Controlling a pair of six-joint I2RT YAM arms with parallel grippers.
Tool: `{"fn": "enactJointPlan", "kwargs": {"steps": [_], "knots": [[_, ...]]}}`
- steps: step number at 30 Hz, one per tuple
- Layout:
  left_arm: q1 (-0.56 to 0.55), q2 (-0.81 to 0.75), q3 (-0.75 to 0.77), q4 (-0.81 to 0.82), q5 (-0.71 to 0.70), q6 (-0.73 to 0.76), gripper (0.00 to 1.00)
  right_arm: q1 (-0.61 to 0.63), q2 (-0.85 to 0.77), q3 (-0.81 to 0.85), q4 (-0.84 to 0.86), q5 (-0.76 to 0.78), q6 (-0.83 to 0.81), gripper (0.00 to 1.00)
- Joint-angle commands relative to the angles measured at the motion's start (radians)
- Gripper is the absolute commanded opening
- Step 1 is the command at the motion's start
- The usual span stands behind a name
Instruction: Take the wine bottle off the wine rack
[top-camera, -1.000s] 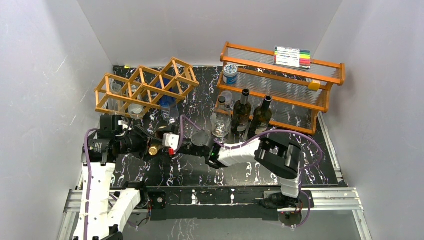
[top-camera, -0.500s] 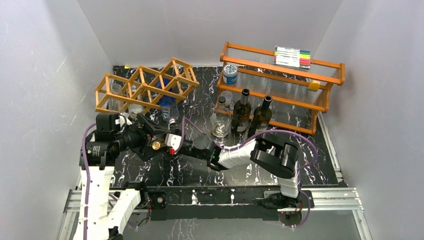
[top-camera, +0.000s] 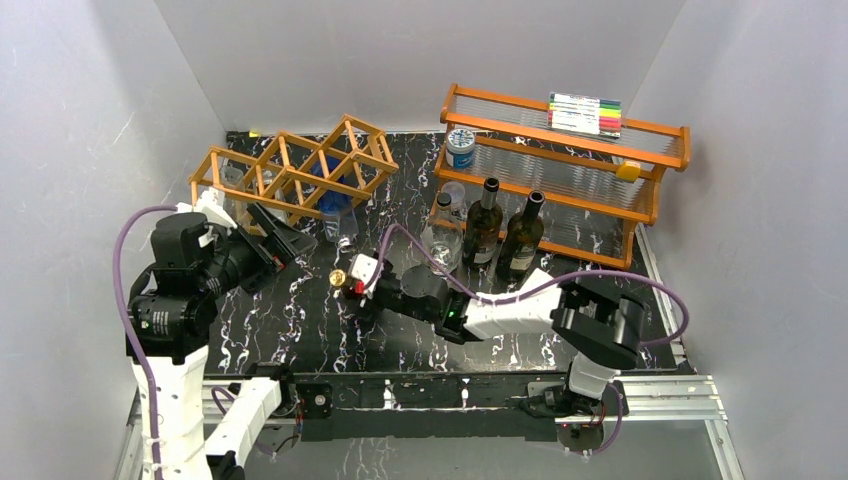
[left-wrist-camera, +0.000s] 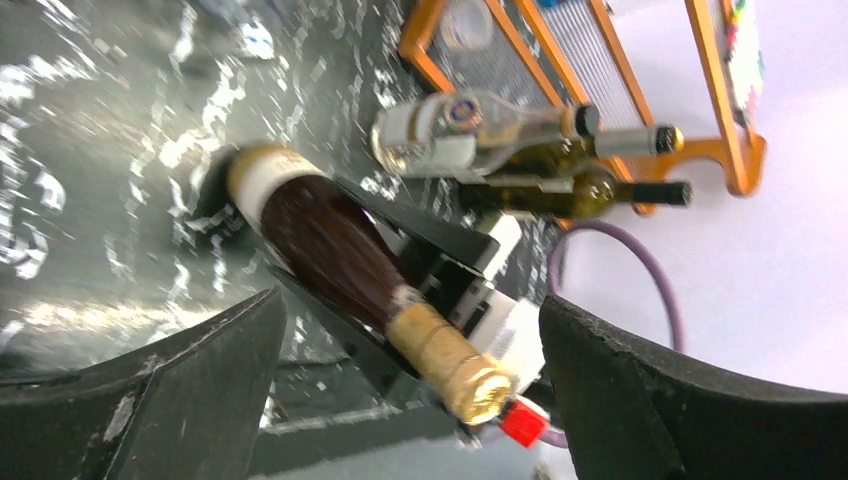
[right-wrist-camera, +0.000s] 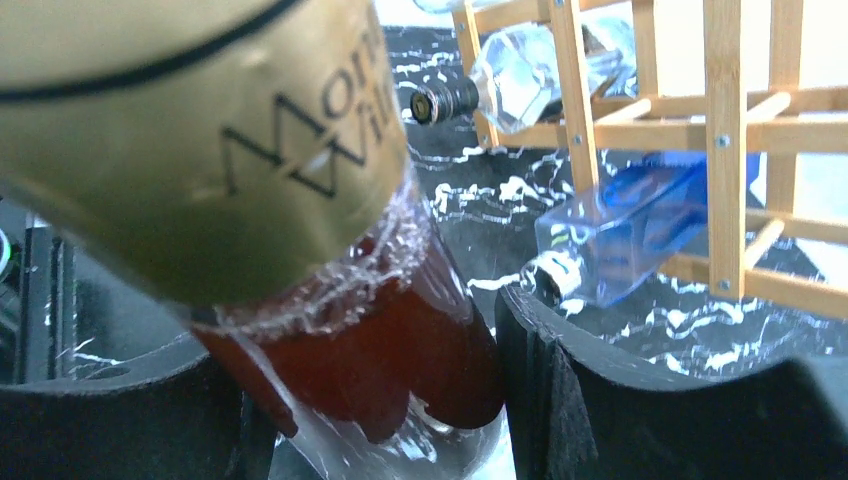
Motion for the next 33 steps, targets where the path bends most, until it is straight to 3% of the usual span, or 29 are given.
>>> {"fn": "enactJointPlan", "kwargs": {"steps": [1,12,27,33], "knots": [[0.003,0.008,0.075,-0.015,-0.219,0.134,0.96,-0.016,-0.155,0.027,-0.050,0.081,0.143,0.00],[-0.037,-0.010,0.050,0.022,-0.367,0.218,0.97,-0.054,-0.393,-0.091,-0.270,0.178,0.285,0.00],[-0.085,-0.004,-0.013,0.076,-0.363,0.224,0.97,-0.192,-0.795,-0.381,-0.390,0.356,0.295,0.00],[-0.092,-0.004,-0.024,0.080,-0.353,0.222,0.97,-0.250,-0.887,-0.399,-0.485,0.424,0.287,0.00]]}}
